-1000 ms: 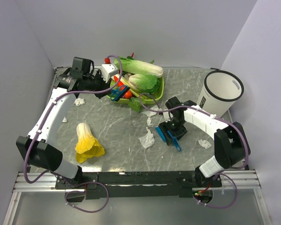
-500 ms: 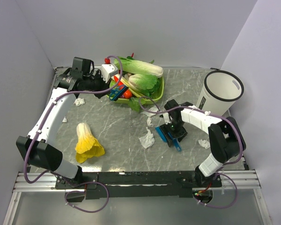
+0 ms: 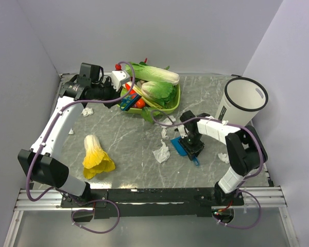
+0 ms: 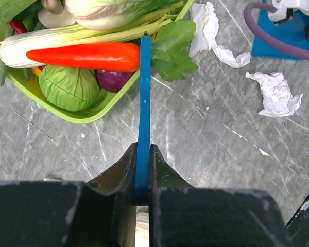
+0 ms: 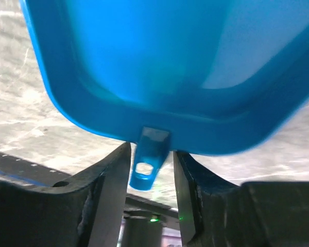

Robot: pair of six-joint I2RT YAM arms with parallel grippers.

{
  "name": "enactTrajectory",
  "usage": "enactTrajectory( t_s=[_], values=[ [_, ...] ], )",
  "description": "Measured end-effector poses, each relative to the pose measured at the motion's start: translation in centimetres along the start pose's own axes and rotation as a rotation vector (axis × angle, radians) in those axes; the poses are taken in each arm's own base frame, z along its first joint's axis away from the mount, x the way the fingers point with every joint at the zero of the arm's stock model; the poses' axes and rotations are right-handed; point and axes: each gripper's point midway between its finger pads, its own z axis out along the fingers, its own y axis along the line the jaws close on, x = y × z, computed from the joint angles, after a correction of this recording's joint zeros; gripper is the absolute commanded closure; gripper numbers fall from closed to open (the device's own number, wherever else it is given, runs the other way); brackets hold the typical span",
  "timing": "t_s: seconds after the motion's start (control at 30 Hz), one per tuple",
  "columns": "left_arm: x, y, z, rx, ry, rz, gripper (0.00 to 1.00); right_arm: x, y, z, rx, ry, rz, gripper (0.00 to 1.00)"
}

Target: Sweep away the paper scraps from the table

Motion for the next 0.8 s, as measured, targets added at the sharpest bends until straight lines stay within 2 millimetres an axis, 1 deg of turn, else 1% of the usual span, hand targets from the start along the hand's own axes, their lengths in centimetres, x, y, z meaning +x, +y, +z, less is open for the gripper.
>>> enactTrajectory(
  t_s=[0.13, 0.17, 0.2, 0.27, 0.3, 0.33, 0.43, 0.57, 0.63, 0.7, 0.8],
  values=[
    [-0.1, -0.1, 0.0, 0.007, -0.004, 0.000, 0.99, -1.8, -1.3, -0.8, 0.054, -0.048, -0.065, 0.51],
    [-0.1, -0.1, 0.0, 0.009, -0.006, 0.000, 0.99, -2.4, -1.6, -1.0, 0.067, -0.065, -0.080, 0.49],
    [-0.1, -0.2, 0.0, 0.011, -0.008, 0.000, 0.99, -3.1, -1.9, -1.3, 0.077, -0.085, -0.093, 0.45],
    [-0.2, -0.3, 0.1, 0.017, -0.012, 0.000, 0.99, -3.8, -2.3, -1.4, 0.085, -0.113, -0.120, 0.40],
    [-0.3, -0.4, 0.1, 0.021, -0.015, -0.002, 0.99, -3.9, -2.4, -1.4, 0.085, -0.119, -0.134, 0.37],
    [-0.3, -0.4, 0.1, 0.023, -0.016, -0.002, 0.99, -3.9, -2.5, -1.2, 0.086, -0.124, -0.151, 0.36],
    [-0.3, -0.5, 0.2, 0.031, -0.019, -0.006, 0.99, -2.5, -2.6, -1.0, 0.090, -0.135, -0.201, 0.32],
    [0.0, -0.7, 0.3, 0.040, -0.016, -0.011, 0.99, 1.0, -2.6, -0.8, 0.112, -0.158, -0.284, 0.32],
    [0.1, -0.8, 0.4, 0.043, -0.014, -0.013, 0.99, 2.3, -2.7, -0.5, 0.123, -0.160, -0.313, 0.32],
    [0.1, -0.8, 0.4, 0.044, -0.013, -0.015, 0.99, 2.9, -2.8, -0.2, 0.125, -0.154, -0.327, 0.33],
    [0.1, -0.9, 0.5, 0.049, -0.015, -0.017, 0.99, 2.6, -2.9, -0.1, 0.127, -0.168, -0.331, 0.33]
  ],
)
